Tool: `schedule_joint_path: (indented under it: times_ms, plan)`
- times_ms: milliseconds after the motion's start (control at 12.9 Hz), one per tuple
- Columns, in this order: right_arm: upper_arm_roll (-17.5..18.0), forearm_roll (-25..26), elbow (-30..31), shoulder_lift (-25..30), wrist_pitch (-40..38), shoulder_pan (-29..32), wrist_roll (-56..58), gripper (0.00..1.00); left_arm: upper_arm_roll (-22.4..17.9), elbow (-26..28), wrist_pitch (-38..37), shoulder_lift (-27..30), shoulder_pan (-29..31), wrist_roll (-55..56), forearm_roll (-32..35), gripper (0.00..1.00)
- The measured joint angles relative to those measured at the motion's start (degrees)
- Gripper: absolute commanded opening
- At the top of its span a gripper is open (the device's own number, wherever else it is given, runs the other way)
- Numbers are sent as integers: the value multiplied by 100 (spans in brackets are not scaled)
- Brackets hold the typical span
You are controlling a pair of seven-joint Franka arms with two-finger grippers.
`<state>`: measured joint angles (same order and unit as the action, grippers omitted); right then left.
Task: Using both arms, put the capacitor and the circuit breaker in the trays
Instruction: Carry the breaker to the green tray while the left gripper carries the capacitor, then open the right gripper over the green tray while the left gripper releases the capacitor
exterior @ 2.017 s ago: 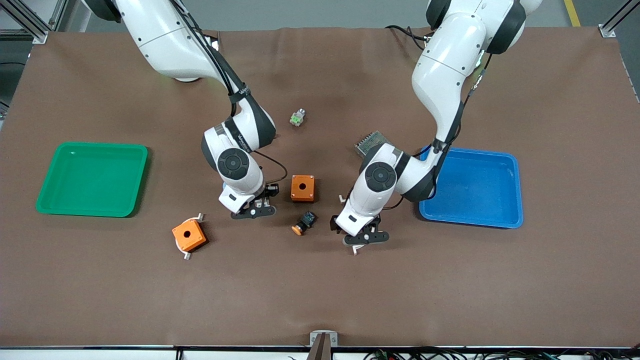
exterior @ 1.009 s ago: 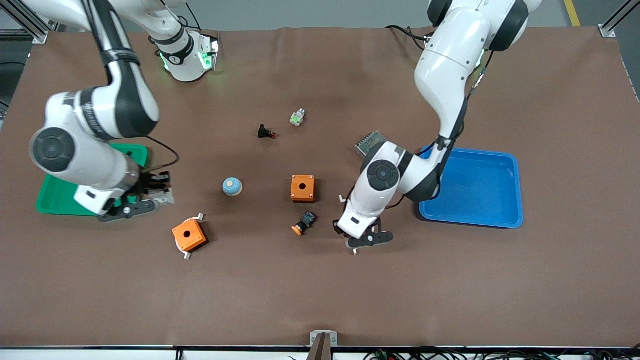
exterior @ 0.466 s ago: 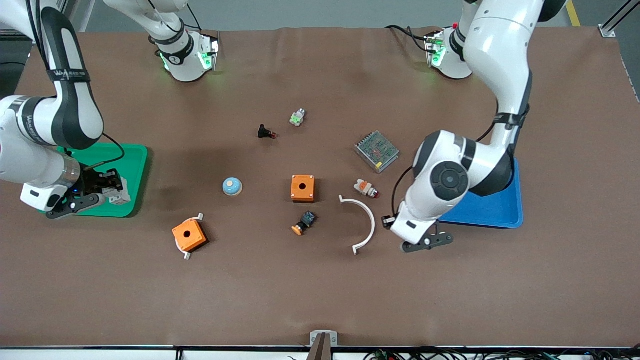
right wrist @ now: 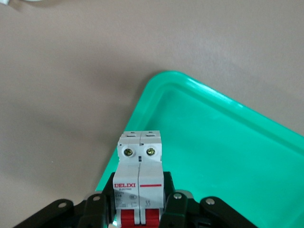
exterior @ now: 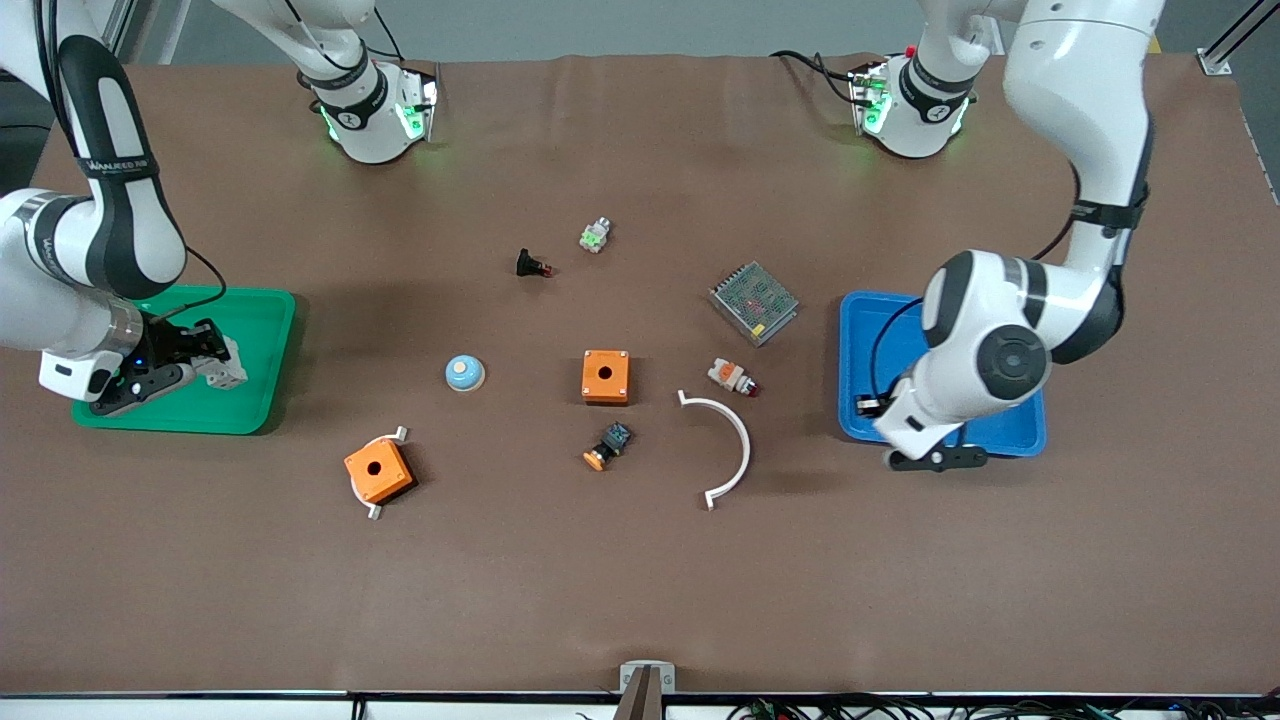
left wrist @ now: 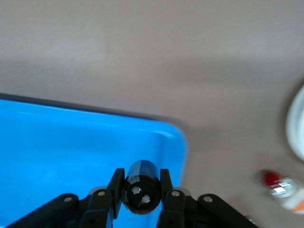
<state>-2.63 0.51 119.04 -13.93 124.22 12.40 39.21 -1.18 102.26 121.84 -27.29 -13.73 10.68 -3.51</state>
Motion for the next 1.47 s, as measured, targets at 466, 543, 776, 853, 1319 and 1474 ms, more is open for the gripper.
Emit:
schedule_joint_path:
  times_ms: [466, 543, 776, 853, 1319, 1474]
  plan:
    - [0, 224, 473, -71, 731, 214, 394, 2, 16, 1014, 628, 11, 499, -853, 0, 23]
    - [1, 303, 486, -103, 774, 223, 394, 2, 25, 1072, 633, 1, 486, -853, 0, 31]
    - [0, 341, 502, -289, 1009, 309, 426, 2, 31, 1116, 641, -51, 467, -853, 0, 59]
    - [1, 349, 504, -370, 1109, 331, 449, 2, 32, 1110, 655, -52, 461, -851, 0, 61]
    - [1, 366, 503, -740, 1604, 517, 834, 100, 71, 658, 732, 211, 398, -737, 0, 100]
    - [9, 367, 481, -738, 1517, 517, 845, 100, 76, 419, 727, 408, 391, -457, 0, 100]
